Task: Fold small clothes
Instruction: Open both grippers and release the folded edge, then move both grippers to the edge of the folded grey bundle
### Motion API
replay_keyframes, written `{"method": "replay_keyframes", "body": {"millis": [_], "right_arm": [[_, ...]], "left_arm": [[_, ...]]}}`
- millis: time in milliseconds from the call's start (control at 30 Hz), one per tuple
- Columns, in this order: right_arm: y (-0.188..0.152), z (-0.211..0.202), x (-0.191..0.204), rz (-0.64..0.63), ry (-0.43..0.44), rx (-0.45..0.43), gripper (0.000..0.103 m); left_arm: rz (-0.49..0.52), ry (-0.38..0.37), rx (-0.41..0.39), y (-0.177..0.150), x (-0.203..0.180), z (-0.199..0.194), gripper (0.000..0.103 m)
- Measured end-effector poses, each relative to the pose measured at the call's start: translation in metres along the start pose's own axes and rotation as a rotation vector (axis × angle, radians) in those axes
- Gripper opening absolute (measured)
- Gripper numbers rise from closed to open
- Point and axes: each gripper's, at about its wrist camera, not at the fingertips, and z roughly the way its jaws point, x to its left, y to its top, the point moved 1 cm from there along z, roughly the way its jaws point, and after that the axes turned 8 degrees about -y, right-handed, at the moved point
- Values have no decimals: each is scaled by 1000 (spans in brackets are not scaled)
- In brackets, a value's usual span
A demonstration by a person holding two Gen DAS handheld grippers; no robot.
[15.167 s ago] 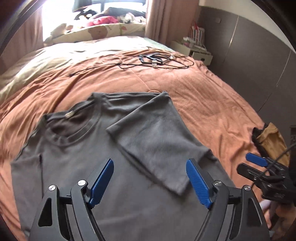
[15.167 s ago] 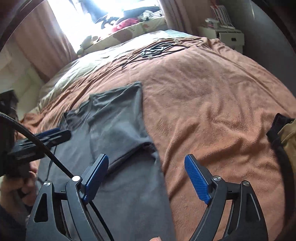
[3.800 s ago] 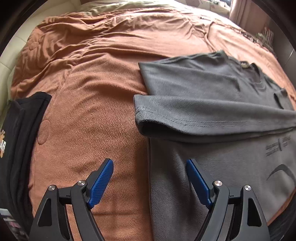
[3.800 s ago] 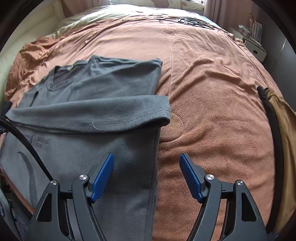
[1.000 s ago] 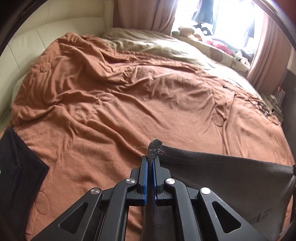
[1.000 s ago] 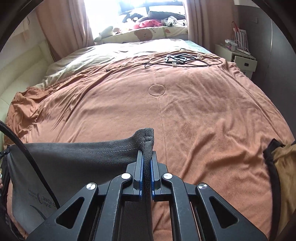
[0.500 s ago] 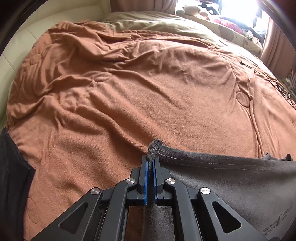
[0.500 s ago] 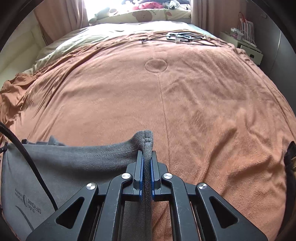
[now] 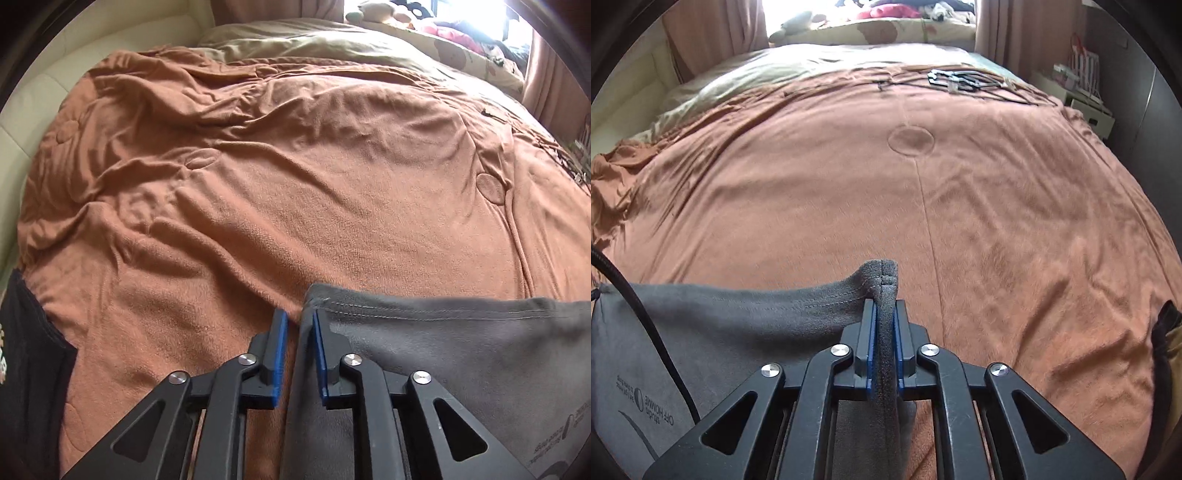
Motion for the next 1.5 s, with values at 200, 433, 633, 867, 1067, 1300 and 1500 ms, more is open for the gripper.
{"method": "replay_keyframes", "body": {"millis": [200, 433, 633, 867, 1067, 1300, 1500], "right_arm": [[-11, -20, -11, -15, 43, 17, 63], [-40, -64, -24, -74, 79, 18, 63], [-68, -92, -32, -103, 95, 18, 63], [-104, -114, -50, -63, 120, 38, 63], [-136, -129, -66, -12, 155, 52, 63], [-172, -147, -76, 48, 172, 55, 62], [-201, -150, -83, 116, 223, 96, 48]], "left_arm": [[-25, -52, 2, -12, 12, -26, 34], [-35, -121, 20, -48, 19, -59, 39], [-24, -144, 35, -86, 18, -84, 39], [-14, -176, 47, -128, 15, -110, 39], [-21, -181, 60, -163, 21, -125, 39], [-59, -189, 65, -199, 33, -135, 39], [-91, -210, 66, -226, 39, -138, 39]]}}
